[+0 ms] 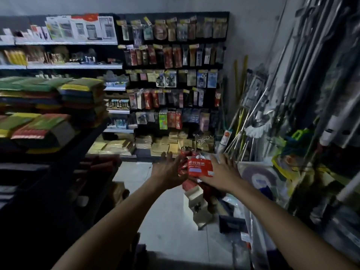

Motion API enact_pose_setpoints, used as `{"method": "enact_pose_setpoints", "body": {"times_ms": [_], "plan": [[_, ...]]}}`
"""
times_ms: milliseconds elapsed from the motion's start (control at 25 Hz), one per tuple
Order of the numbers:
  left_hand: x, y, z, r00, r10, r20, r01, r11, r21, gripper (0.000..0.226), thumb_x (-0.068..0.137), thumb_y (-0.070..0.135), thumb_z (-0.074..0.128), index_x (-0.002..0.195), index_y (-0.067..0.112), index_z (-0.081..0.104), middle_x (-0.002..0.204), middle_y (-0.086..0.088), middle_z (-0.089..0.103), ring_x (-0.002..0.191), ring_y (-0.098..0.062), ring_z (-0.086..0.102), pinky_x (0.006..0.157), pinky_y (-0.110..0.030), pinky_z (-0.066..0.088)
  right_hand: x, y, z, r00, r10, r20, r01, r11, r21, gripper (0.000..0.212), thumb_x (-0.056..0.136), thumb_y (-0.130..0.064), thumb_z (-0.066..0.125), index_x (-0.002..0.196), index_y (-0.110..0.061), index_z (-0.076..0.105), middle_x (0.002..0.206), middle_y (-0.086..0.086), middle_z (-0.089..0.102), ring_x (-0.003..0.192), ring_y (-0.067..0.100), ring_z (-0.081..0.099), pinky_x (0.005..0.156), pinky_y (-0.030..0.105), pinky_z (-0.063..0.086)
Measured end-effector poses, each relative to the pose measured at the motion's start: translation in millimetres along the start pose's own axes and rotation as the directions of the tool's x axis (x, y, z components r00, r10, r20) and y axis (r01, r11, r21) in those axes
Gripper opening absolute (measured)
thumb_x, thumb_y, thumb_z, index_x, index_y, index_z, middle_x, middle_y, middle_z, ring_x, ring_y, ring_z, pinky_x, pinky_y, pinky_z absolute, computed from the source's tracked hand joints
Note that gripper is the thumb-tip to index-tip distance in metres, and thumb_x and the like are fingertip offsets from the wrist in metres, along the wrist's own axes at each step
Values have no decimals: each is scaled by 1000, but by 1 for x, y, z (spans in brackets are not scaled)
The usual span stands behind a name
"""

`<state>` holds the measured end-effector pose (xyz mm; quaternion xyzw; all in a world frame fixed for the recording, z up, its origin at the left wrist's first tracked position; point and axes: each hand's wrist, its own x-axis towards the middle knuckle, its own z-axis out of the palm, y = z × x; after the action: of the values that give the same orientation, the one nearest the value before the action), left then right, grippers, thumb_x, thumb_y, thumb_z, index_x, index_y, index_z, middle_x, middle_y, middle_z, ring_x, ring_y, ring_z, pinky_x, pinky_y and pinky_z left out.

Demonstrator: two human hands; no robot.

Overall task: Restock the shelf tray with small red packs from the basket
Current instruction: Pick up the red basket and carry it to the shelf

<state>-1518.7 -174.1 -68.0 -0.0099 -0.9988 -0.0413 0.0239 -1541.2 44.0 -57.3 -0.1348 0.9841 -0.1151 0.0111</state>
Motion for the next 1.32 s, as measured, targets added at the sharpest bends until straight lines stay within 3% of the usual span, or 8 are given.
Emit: {"method": "enact_pose_setpoints", "body": {"times_ms": [80,200,400,560,760,920,1200,1320], "plan": [[54,-24,9,999,-40,-24,40,999,-8,89,87,78,51,159,35,20,169,-11,20,156,-40,17,116,-60,34,64,-5,3,999,-28,28,29,1000,-11,112,80,-85,52,162,-28,0,170,15,-7,156,39,-6,123,56,3],[142,-65,21,994,-85,-70,88,995,49,103,75,91,29,160,32,26,168,-13,25,154,-40,23,117,-61,32,162,-12,10,996,-83,30,85,994,-68,112,83,-79,55,163,-26,-3,170,14,-10,156,38,-10,125,56,2],[290,-139,12,984,-171,-51,173,984,37,92,84,79,48,159,33,19,169,-14,18,156,-38,16,119,-65,25,327,-42,-3,990,-138,41,143,981,-129,108,85,-76,54,162,-24,-2,170,15,-4,156,39,-6,124,55,6],[376,-193,8,970,-237,-53,238,971,13,92,86,78,49,160,33,19,171,-12,14,158,-38,11,120,-69,19,443,-75,-3,977,-202,64,209,965,-157,106,87,-76,51,163,-24,-2,170,12,-4,156,37,-7,125,54,5],[460,-281,16,929,-365,-54,367,930,29,91,86,77,49,159,33,18,170,-10,17,156,-38,14,116,-69,26,596,-140,24,942,-312,119,328,933,-149,106,85,-78,49,163,-24,0,170,14,-5,156,37,-7,125,54,5],[509,-365,19,851,-522,-57,525,848,67,90,87,75,51,159,32,20,165,-13,25,151,-41,22,111,-64,35,702,-197,51,877,-455,151,474,872,-124,108,85,-80,48,163,-25,-1,170,14,-4,156,38,-5,125,54,5],[531,-519,3,638,-765,-85,770,636,56,83,84,74,54,153,33,30,155,-9,37,140,-33,37,107,-62,40,848,-364,93,678,-693,246,724,687,-59,110,83,-80,52,162,-21,2,169,18,-1,155,42,-3,124,58,8],[513,-586,-8,497,-863,-96,867,490,86,84,86,73,53,154,31,29,158,-11,35,144,-34,34,108,-59,39,868,-446,118,560,-779,281,818,574,-39,105,87,-74,54,162,-20,3,169,19,-1,155,41,-5,124,56,5]]}}
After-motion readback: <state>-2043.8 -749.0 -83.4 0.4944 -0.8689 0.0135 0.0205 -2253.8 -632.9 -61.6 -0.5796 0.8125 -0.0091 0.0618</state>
